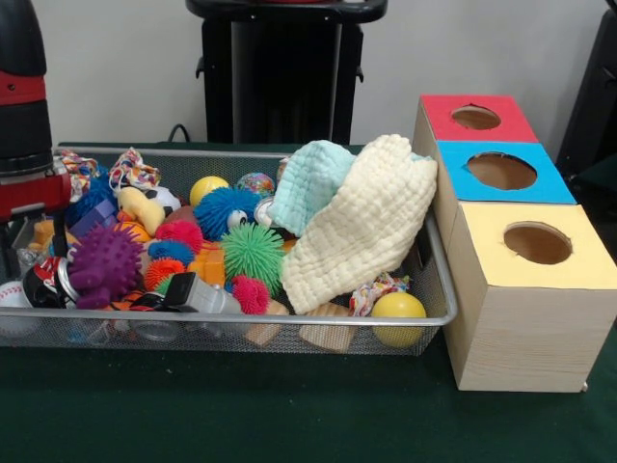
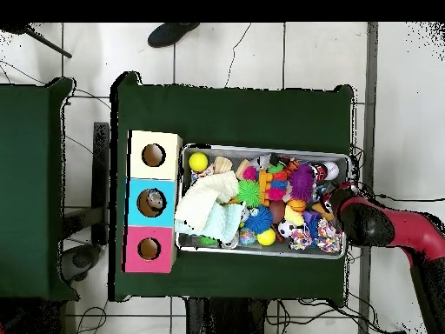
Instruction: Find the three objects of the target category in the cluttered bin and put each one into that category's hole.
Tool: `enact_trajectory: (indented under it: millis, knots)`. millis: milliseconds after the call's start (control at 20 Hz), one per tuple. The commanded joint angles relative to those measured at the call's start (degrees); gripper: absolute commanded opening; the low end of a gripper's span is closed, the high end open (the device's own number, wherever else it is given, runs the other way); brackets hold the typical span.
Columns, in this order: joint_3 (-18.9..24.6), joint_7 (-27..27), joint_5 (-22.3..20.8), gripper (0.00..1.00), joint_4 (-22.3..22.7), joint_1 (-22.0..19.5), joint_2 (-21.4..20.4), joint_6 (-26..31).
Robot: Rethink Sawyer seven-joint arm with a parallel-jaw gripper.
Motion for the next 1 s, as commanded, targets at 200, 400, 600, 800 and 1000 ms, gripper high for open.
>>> enact_trajectory:
  millis: [200, 400, 600, 800, 1000]
  knots:
    - [0.7, -16.4, -2.6, 1.00, -2.3, -0.1, 2.0, 1.9]
    - [1.4, -16.5, -0.9, 1.00, -0.2, -0.4, -1.0, 3.8]
    - [2.0, -15.6, 1.2, 1.00, 1.7, -0.4, -4.2, 5.7]
    - [2.4, -16.4, 2.6, 1.00, 2.7, -0.9, -5.6, 6.8]
    - [2.7, -17.0, 3.6, 1.00, 3.4, -1.2, -6.9, 7.7]
